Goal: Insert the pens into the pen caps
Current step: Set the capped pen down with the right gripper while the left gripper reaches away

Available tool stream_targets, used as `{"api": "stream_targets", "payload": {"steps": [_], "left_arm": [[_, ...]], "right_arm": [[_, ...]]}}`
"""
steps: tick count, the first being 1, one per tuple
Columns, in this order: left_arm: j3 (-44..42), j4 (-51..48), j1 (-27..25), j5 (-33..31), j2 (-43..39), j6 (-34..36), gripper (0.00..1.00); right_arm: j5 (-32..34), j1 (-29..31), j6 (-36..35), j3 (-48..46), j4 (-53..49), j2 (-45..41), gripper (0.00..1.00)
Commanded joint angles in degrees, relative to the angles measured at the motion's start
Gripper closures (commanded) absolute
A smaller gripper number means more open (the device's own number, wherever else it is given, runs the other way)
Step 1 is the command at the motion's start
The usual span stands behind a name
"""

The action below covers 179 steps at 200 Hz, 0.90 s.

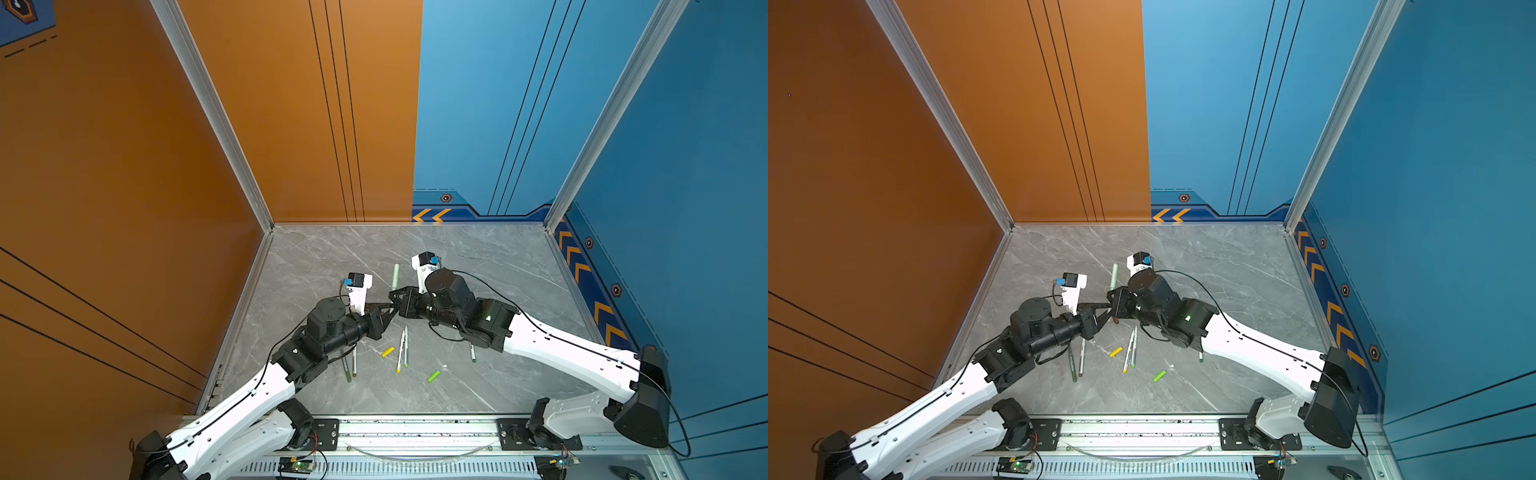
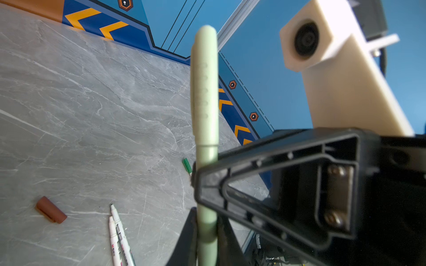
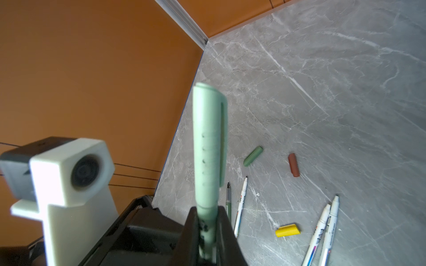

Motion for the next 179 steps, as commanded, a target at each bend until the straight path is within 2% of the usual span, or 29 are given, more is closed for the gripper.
{"api": "stream_targets", "payload": {"steps": [1,8,16,39,64,92,118,147,179], "left_arm": [[-1.2,-1.9,-0.6,2.0,-3.2,1.0,0.56],[-1.7,-2.6,-0.6,1.7,-4.1,1.6,0.46],[-2.5,-3.2,-0.6,1.5,-5.4,2.3,0.39],[-4.2,-6.6,-0.5,-0.9,-9.8,4.5,0.27],[-4.9,-11.9,-0.2,-4.4,-14.1,8.2,0.20],[-5.0,-14.9,1.1,-7.7,-15.1,10.5,0.18],[-4.8,-14.5,3.1,-9.8,-12.2,8.6,0.18],[-4.3,-11.8,5.2,-7.1,-8.0,7.6,0.18],[-3.1,-12.6,6.2,-6.3,-6.2,7.6,0.17]], "right_arm": [[8.6,-1.9,2.3,-1.6,-0.1,0.0,0.96],[9.0,-2.2,2.8,-2.2,-0.5,-0.3,0.96],[9.5,-2.6,3.4,-2.8,-1.1,-0.6,0.96],[8.9,-4.1,4.0,-3.8,-5.8,-1.3,0.96],[6.9,-5.7,3.2,-4.8,-14.5,-2.6,0.95],[2.4,-8.5,1.9,-8.6,-22.8,-4.6,0.93],[-1.9,-11.7,-0.3,-12.3,-26.7,-5.7,0.93],[-4.8,-14.9,-3.3,-14.6,-27.8,-3.3,0.92],[-5.4,-15.5,-5.8,-15.5,-27.8,1.9,0.93]]}}
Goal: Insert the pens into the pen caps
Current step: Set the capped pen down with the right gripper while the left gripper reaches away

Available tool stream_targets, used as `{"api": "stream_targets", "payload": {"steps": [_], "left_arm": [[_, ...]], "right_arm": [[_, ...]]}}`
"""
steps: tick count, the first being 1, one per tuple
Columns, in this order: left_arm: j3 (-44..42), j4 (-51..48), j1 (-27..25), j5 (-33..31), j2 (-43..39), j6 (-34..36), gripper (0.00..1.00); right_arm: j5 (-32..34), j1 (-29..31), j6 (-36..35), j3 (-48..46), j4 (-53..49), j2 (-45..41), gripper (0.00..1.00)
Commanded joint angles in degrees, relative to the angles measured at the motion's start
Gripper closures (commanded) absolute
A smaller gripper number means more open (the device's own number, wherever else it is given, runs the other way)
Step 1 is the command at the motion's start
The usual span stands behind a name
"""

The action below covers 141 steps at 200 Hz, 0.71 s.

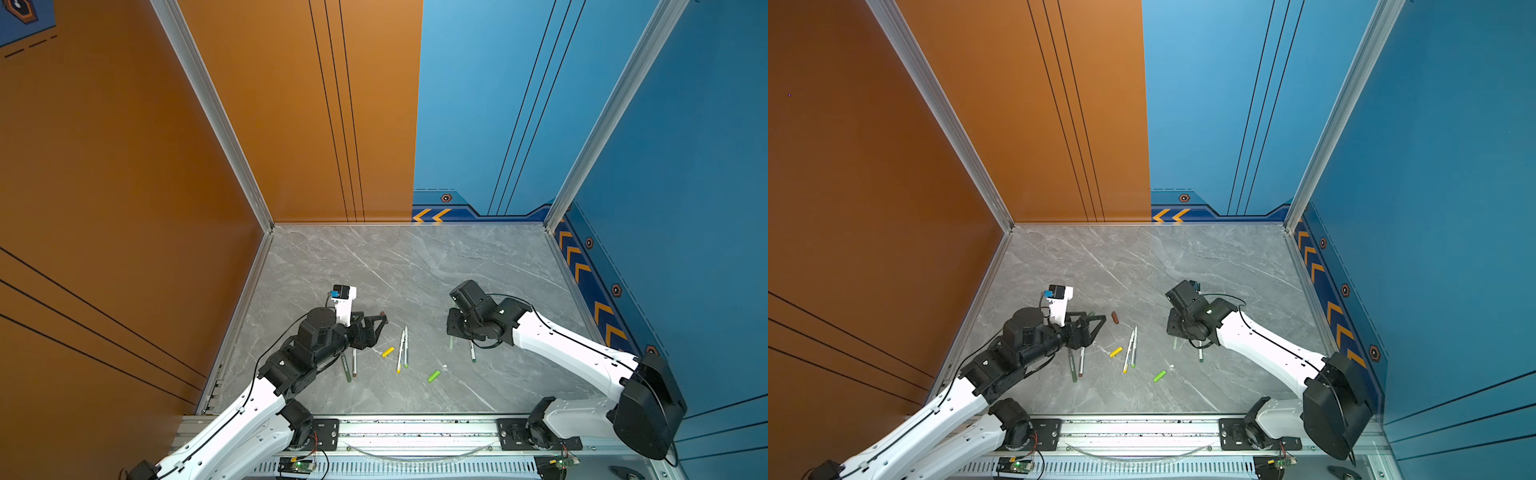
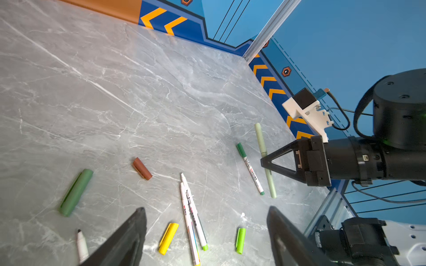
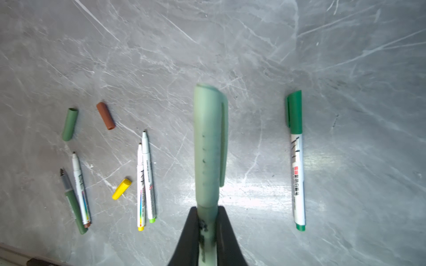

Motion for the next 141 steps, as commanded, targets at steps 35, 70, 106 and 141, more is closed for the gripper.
{"api": "stream_targets", "payload": {"steps": [35,70,106,141], "left_arm": [[1.5,0.4,1.3,1.4,1.3,0.5,0.16],[2.0,1.3,1.5,1.4,3.1,0.3,0.16],[1.9,2.4,1.5,2.6,4.8,-0.4,0.16],[2.2,2.1,1.6,2.5,4.7,-0.4,0.15]], "right_arm": [[-1.3,-1.9,-5.6,-1.1,-2.6,8.3,0.92],[-0.1,-2.4,-6.9,0.0,-2.5,12.5,0.92],[0.3,-2.4,-7.4,0.7,-2.4,14.8,0.91],[1.3,-2.4,-7.3,0.9,-2.2,16.3,0.89]]}}
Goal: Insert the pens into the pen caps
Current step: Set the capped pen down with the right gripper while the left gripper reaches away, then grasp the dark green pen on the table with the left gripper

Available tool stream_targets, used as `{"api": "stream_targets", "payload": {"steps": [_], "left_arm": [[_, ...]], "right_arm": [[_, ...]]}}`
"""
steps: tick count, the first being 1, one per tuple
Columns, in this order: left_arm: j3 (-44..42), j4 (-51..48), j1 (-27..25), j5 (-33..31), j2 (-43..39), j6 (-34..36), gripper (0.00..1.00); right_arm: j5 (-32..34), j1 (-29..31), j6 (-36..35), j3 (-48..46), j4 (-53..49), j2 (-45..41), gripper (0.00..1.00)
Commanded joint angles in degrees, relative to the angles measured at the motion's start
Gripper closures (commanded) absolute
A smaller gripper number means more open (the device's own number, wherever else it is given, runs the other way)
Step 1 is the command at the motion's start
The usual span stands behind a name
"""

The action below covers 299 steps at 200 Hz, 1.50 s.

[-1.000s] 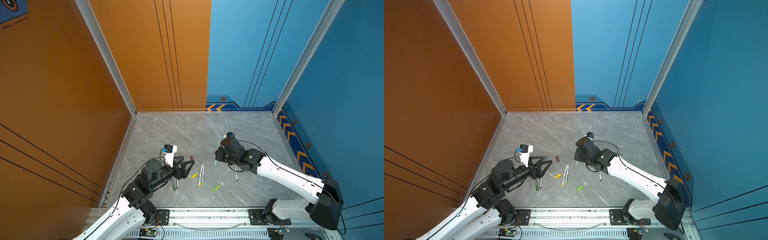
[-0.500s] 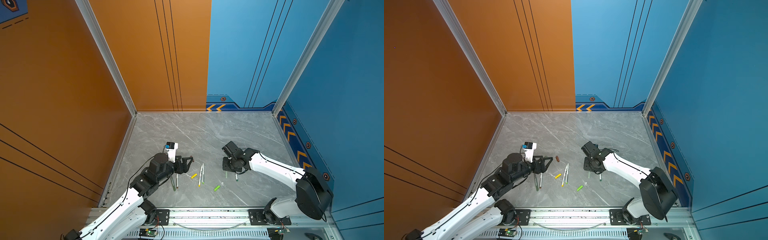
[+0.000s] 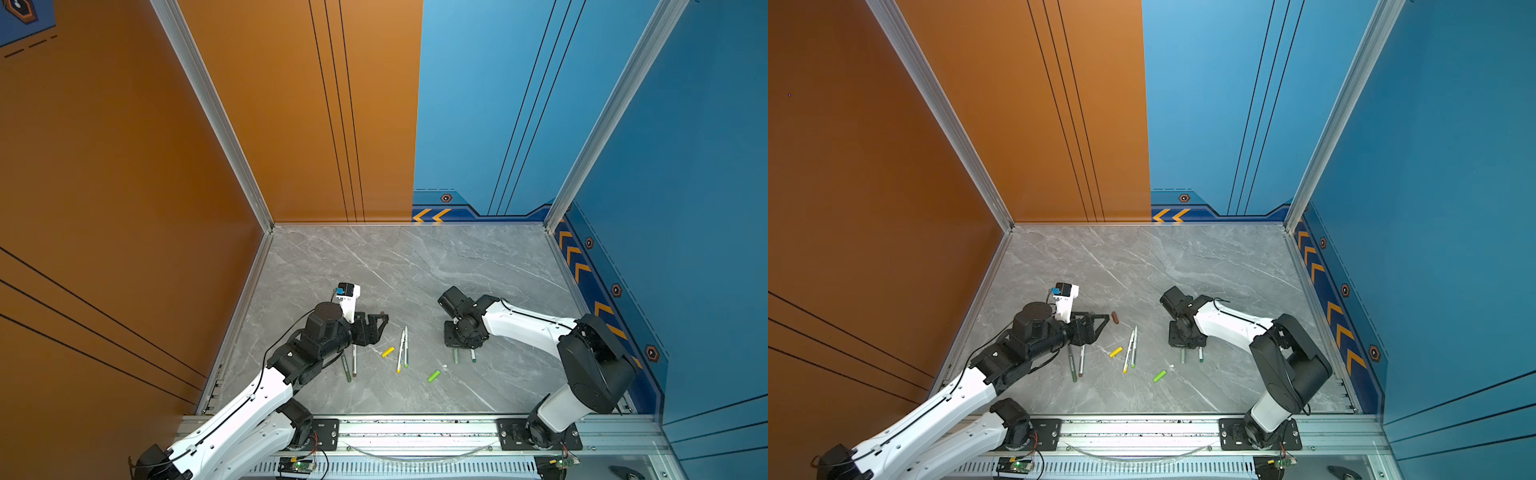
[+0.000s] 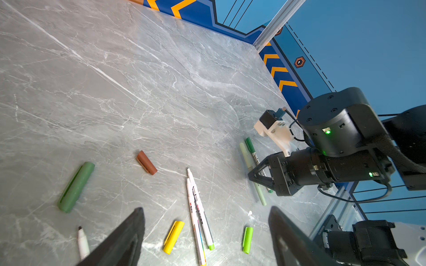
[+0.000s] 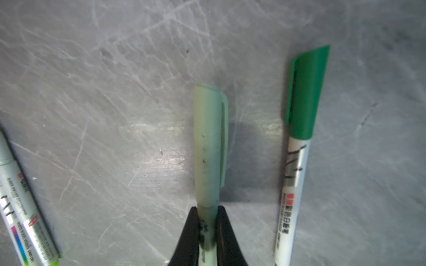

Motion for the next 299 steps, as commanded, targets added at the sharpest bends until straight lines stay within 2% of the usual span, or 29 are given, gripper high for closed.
{"api": "stream_targets", "payload": {"steps": [1,26,97,164,184,210,225,244,266,279,299], "left_arm": [[1.7,0.9,0.4,1.1,-0.1,-0.4,0.15],[1.8,0.7,0.5,1.2,0.0,-0.5,0.15],[2.7,-0.7,0.5,1.4,-0.4,-0.9,0.15],[3.3,-3.4,1.6,1.5,-2.2,-1.5,0.15],[4.5,-9.3,2.5,0.6,-3.0,-1.5,0.15],[7.3,-20.5,4.3,-3.6,-3.7,-2.7,0.15],[8.8,-27.3,4.7,-5.6,-3.6,-3.8,0.15],[9.2,-32.2,5.4,-4.9,-3.6,-5.3,0.16],[8.2,-38.0,6.0,-6.3,-4.5,-9.0,0.18],[6.8,-40.8,6.5,-6.8,-4.6,-11.7,0.20],[3.5,-41.5,6.7,-6.4,-4.3,-15.8,0.30]], "right_arm": [[2.4,-0.2,-0.8,1.3,-1.7,1.4,0.89],[3.3,-0.2,-0.5,1.4,-1.7,2.0,0.86],[4.2,-0.2,0.2,1.6,-1.8,1.7,0.66],[2.5,0.8,0.9,8.7,-1.9,-7.9,0.55],[1.3,1.2,0.7,11.9,-0.3,-9.9,0.53],[4.8,7.3,-1.2,16.2,0.5,-10.8,0.51],[3.4,8.0,0.1,17.6,0.5,-9.7,0.51],[2.3,8.6,2.7,18.1,0.5,-8.0,0.52],[0.2,10.3,0.3,19.6,0.4,-4.5,0.53],[-0.9,11.4,-0.4,20.7,0.3,-2.1,0.53],[-2.3,12.5,-1.1,22.1,0.3,0.8,0.53]]}}
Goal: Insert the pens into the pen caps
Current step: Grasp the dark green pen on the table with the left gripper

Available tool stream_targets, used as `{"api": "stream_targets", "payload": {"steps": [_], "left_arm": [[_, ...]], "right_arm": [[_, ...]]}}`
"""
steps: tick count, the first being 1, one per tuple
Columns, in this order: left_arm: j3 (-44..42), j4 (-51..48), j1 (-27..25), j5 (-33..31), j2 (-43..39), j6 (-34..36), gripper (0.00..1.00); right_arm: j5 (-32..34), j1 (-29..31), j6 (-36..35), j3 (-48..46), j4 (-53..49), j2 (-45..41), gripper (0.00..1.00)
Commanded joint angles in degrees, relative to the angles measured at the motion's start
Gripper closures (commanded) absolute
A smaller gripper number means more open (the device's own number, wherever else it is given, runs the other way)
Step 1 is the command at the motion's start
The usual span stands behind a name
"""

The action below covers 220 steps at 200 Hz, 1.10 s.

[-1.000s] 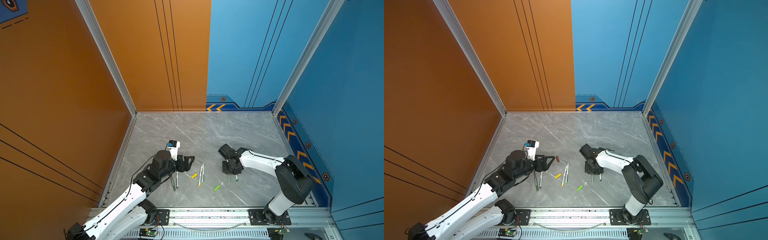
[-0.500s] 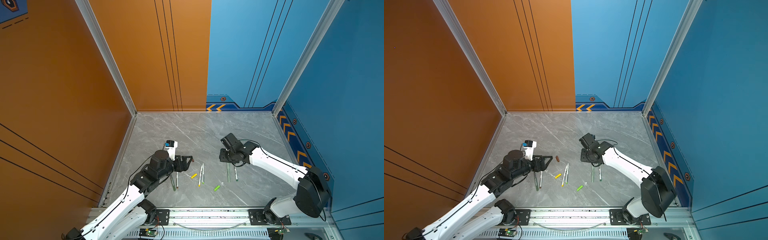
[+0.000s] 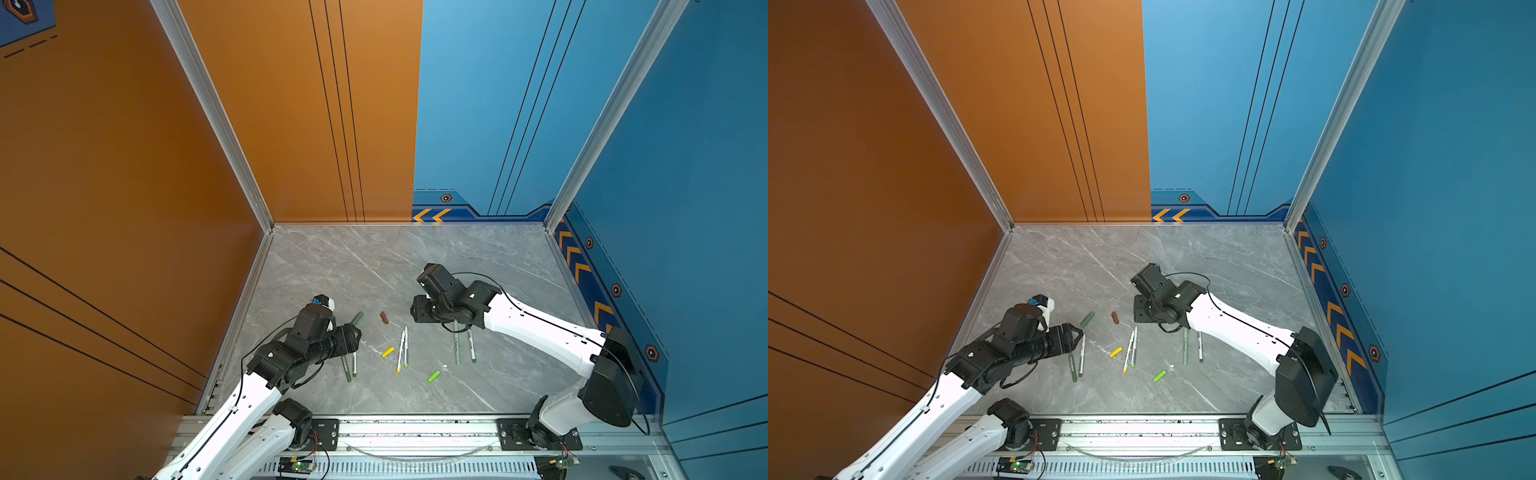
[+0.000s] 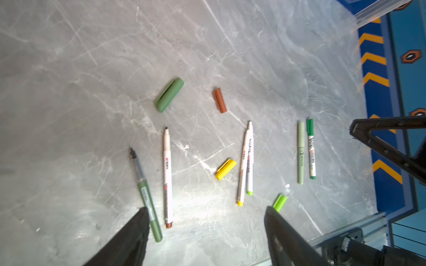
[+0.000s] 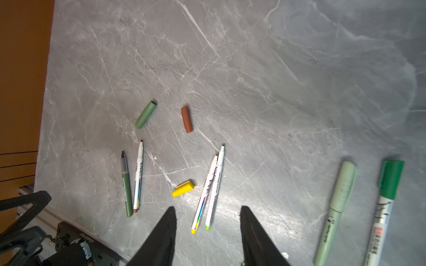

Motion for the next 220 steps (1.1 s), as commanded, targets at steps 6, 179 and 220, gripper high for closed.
{"api": "stream_targets", "payload": {"steps": [6,179,220], "left_arm": [[-4.5,-6.8,0.7,-1.4,0.5,-7.5,0.32],[-7.9,6.2,0.7,-7.6,23.2,-8.3,0.53],[-7.9,7.0,0.4,-9.3,26.5,-7.6,0.63]], "right_arm": [[-3.4,1.9,-1.8,3.0,-0.8,3.9,0.53],[-8.6,4.2,-4.4,6.6,0.1,7.3,0.55],[-8.1,4.2,-4.5,6.4,0.1,6.4,0.55]]}}
